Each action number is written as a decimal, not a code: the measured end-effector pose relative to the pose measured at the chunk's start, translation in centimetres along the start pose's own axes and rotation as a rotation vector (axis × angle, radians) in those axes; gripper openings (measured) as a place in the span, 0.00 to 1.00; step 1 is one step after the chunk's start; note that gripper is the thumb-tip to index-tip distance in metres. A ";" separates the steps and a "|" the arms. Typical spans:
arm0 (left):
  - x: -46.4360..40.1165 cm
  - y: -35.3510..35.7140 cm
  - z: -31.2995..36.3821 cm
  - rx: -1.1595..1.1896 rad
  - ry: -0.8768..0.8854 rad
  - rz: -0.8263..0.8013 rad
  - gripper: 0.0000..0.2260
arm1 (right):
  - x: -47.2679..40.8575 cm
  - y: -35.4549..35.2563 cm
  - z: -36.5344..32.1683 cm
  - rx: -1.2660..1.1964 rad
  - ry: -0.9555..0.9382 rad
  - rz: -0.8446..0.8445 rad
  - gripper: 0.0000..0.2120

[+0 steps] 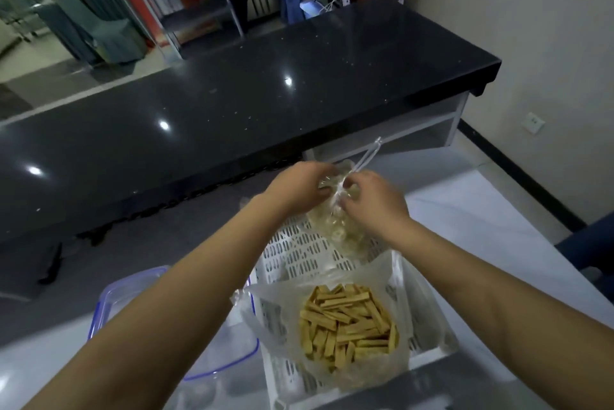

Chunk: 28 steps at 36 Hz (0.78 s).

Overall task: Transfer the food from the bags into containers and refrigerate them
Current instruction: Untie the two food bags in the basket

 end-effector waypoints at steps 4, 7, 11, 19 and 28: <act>-0.4 0.5 -0.4 -0.020 -0.027 -0.022 0.11 | -0.4 0.4 0.4 -0.051 -0.004 0.024 0.04; -0.3 0.1 -0.9 -0.016 -0.042 0.011 0.08 | -0.9 0.5 0.3 -0.154 -0.019 -0.003 0.01; 0.7 -0.4 -1.9 0.103 -0.117 0.041 0.05 | -1.6 0.0 -0.4 -0.290 -0.086 -0.075 0.03; 5.1 -2.7 -4.1 0.407 -0.247 0.200 0.02 | -3.0 -2.9 -0.6 -0.585 -0.090 -0.157 0.04; 10.9 -1.4 -6.8 0.452 -0.534 0.169 0.06 | -2.7 -2.3 2.5 -0.320 -0.104 -0.227 0.06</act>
Point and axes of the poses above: each hand's wrist, its own x-axis away from the middle knuckle, its own y-axis out of the palm, z = x × y, the point moved 7 cm from there along -x, towards the middle knuckle, and after that the axes turned 11 degrees about z, right-handed, at the moved point
